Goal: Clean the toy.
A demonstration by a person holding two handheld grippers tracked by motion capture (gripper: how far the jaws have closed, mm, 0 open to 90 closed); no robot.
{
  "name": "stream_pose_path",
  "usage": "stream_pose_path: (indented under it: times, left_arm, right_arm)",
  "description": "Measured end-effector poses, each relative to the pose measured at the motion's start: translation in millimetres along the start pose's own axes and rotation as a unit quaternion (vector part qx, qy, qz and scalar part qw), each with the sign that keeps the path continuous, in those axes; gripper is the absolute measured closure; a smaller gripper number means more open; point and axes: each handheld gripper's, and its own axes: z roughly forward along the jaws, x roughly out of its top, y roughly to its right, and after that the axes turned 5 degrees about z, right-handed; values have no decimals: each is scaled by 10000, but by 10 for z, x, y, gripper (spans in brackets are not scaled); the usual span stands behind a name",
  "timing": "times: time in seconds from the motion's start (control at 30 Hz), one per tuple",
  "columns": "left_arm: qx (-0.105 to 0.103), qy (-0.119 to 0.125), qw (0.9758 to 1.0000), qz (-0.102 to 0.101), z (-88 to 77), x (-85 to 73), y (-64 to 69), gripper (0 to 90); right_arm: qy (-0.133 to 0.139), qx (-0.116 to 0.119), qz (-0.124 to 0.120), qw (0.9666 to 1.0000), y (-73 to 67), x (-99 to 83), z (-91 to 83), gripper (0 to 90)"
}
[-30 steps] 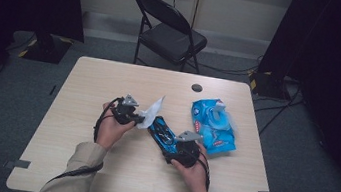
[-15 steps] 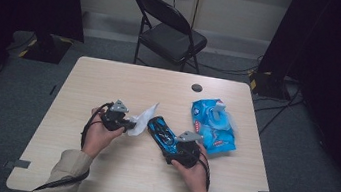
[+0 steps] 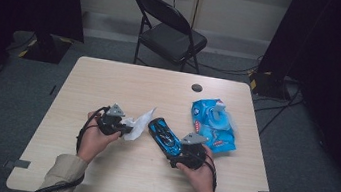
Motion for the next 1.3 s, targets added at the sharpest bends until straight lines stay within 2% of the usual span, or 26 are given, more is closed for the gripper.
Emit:
stream_pose_path:
  times: [0.03,0.13,0.2,0.3,0.37,0.43,0.47,0.5,0.53,0.6,0.67,0.97,1.17,1.3]
  left_arm:
    - [-17,-26,10000,34,-2,2,3,848]
    - [-79,-29,10000,-41,-11,-4,38,848]
    - [-88,-36,10000,-1,-24,-21,54,849]
    - [-97,-24,9999,-31,-31,-72,71,849]
    - [-126,-31,9999,-88,-24,-107,80,849]
    - [-129,-29,9998,-115,-20,-139,88,849]
    - [-125,-2,9998,-144,-22,-152,93,849]
    - [-99,-15,9999,-80,-28,-164,89,849]
    - [-128,-9,9998,-142,-29,-173,98,850]
    - [-111,-14,9998,-145,-40,-191,106,849]
    - [-120,-30,9998,-135,-52,-205,110,850]
    - [-69,-52,9998,-162,-73,-273,154,850]
    - [-47,-57,9999,-151,-55,-293,184,850]
    - [-42,-85,9999,-126,-50,-292,205,849]
  right_arm:
    - [27,22,-2,10000,-6,7,-20,177]
    - [172,102,18,9998,-29,76,-96,174]
    - [222,150,29,9996,-23,144,-125,173]
    - [230,123,2,9997,-9,246,-132,180]
    - [286,89,-13,9996,25,321,-110,240]
    - [291,107,21,9995,51,355,-83,254]
    - [267,162,70,9995,73,379,-50,279]
    - [214,219,97,9995,87,397,-19,289]
    - [167,247,121,9995,93,413,10,290]
    - [116,233,130,9996,95,437,57,319]
    - [53,321,141,9994,90,461,113,346]
    - [-20,293,31,9996,72,473,319,377]
    - [19,308,6,9995,63,469,356,405]
    - [90,308,112,9994,70,455,362,410]
